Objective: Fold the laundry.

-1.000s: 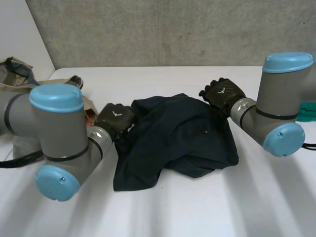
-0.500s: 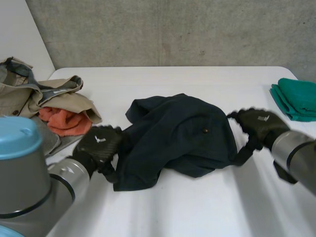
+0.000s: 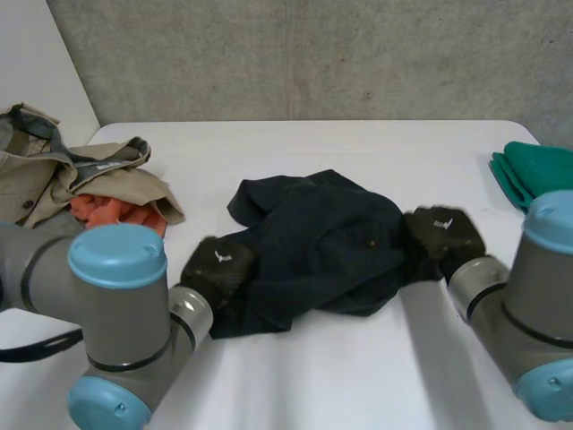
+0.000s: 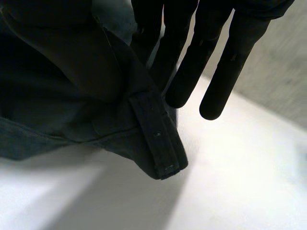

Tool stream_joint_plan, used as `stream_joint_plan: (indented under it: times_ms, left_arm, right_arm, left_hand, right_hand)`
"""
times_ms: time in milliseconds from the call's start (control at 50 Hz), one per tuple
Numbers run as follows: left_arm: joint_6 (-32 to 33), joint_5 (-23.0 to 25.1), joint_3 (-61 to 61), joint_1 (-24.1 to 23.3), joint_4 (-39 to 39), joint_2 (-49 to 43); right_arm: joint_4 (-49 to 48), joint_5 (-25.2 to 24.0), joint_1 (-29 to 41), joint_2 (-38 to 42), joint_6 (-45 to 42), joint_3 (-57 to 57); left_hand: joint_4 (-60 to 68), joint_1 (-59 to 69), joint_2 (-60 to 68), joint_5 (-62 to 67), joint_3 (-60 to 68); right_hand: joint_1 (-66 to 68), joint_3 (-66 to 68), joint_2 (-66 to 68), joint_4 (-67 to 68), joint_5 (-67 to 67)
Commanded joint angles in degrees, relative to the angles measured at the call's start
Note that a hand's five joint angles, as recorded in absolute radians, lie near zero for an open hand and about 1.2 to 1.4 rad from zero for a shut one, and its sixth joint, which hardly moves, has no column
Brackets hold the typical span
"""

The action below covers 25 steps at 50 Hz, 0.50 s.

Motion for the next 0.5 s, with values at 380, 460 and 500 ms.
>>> stream_joint_plan:
  times_ms: [380, 460, 500]
  left_arm:
    - [-2.8, 4.9, 19.5, 9.5, -23.8, 29.2]
    - [-3.7, 4.3, 26.2, 9.2, -24.0, 29.5]
    - [-4.2, 3.6, 30.1, 8.9, -23.8, 29.9]
  right_arm:
    - [49.9, -17.3, -9.5, -9.7, -15.5, -46.7]
    - [48.4, -13.7, -7.6, -9.8, -13.8, -53.8]
    - [47.0, -11.5, -7.1, -10.2, -12.3, -57.3]
  left_hand:
    - [11.8, 14.1, 11.6, 13.2, 12.4]
    - [11.8, 14.1, 11.6, 13.2, 12.4]
    - [11.8, 14.1, 11.6, 13.2, 12.4]
  right_hand:
    - [15.8, 12.1, 12.7, 11.6, 13.0]
    - [15.8, 12.1, 12.7, 11.6, 13.0]
    - [15.8, 12.1, 12.7, 11.6, 13.0]
